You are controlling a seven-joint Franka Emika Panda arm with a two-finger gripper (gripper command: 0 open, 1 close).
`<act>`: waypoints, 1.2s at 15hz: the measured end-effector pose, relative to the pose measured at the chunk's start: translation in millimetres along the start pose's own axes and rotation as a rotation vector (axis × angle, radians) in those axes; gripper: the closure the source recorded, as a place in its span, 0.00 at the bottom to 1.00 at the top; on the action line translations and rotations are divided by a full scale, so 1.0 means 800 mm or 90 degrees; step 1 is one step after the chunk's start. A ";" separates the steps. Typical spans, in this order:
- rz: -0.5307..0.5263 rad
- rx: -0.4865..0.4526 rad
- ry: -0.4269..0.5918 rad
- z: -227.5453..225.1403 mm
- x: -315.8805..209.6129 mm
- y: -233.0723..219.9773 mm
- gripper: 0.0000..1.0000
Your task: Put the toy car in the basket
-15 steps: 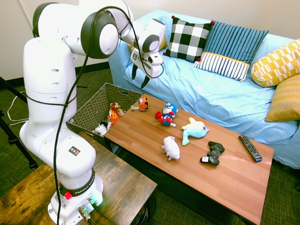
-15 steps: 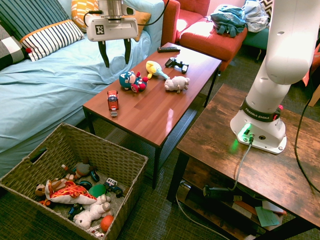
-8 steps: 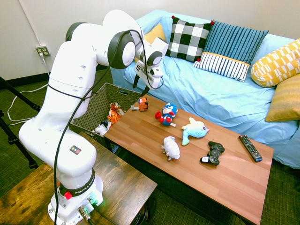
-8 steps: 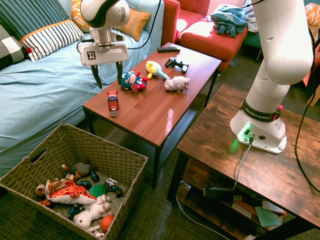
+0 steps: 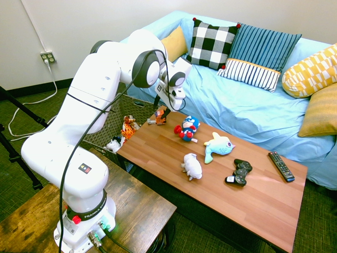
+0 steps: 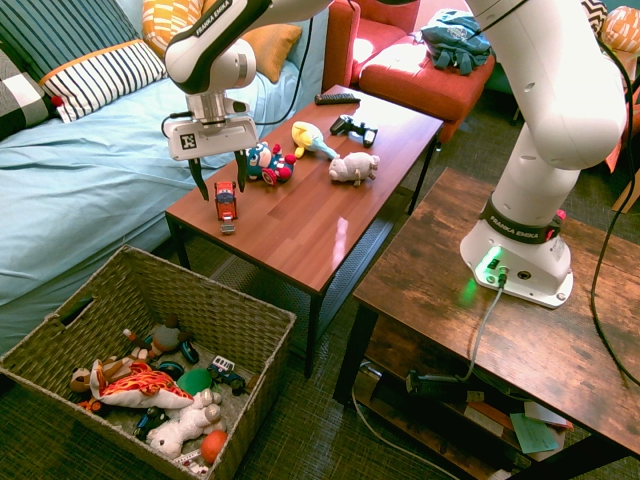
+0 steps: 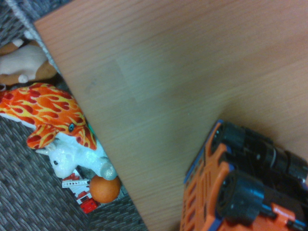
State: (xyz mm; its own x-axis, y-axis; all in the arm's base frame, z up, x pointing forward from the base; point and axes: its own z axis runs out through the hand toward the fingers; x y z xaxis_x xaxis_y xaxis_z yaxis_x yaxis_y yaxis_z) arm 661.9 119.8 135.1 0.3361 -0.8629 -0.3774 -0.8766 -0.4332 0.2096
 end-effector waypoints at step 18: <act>-0.040 0.028 0.024 -0.046 -0.030 -0.015 1.00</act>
State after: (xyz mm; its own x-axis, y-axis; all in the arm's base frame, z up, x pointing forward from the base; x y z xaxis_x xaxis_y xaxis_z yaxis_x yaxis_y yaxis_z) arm 676.7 136.3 174.8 0.4034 -0.8439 -0.3537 -0.8674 -0.4757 0.1458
